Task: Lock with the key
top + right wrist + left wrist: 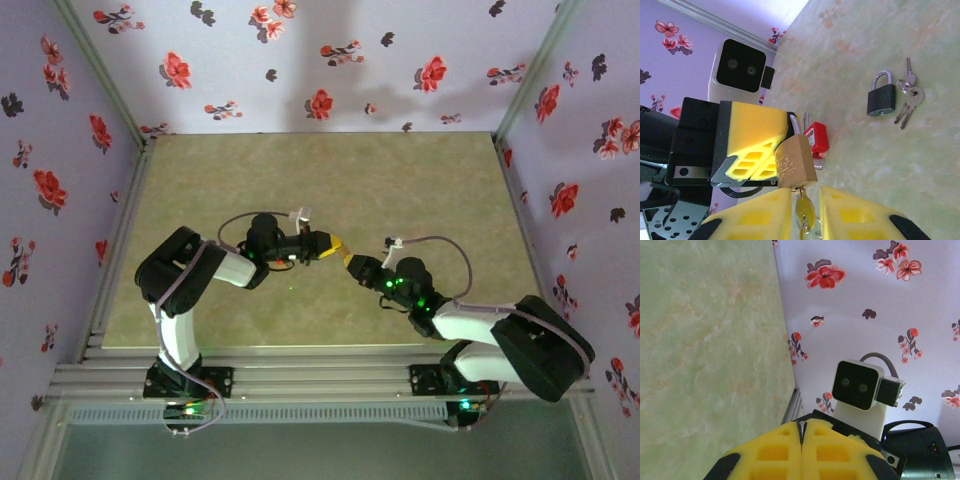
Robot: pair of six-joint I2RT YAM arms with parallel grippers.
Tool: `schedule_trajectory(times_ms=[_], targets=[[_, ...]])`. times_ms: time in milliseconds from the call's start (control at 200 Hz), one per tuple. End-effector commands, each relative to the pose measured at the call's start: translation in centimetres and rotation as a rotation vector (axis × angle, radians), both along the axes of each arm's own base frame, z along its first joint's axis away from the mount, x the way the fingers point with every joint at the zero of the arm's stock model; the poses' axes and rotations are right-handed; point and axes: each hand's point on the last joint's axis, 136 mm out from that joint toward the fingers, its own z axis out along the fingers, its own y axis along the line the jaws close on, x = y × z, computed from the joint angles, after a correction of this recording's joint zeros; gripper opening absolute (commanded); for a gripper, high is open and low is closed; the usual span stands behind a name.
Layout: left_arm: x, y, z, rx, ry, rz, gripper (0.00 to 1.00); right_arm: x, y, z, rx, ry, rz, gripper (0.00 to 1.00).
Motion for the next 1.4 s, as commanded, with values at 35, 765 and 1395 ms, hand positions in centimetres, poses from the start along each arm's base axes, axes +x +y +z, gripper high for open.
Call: schedule_trajectory(times_ms=[35, 765, 1395], targets=[[-0.2, -0.2, 1.9, -0.048, -0.057, -0.022, 0.00, 0.2, 0.6, 1.4, 0.038, -0.033, 0.012, 0.16], [0.6, 0.5, 1.2, -0.036, -0.042, 0.020, 0.00, -1.1, -1.1, 0.2, 0.004, 0.004, -0.019, 0.00], [1.7, 1.6, 0.1, -0.017, -0.010, 0.077, 0.00, -2.9, -1.1, -0.5, -0.019, 0.020, 0.017, 0.00]])
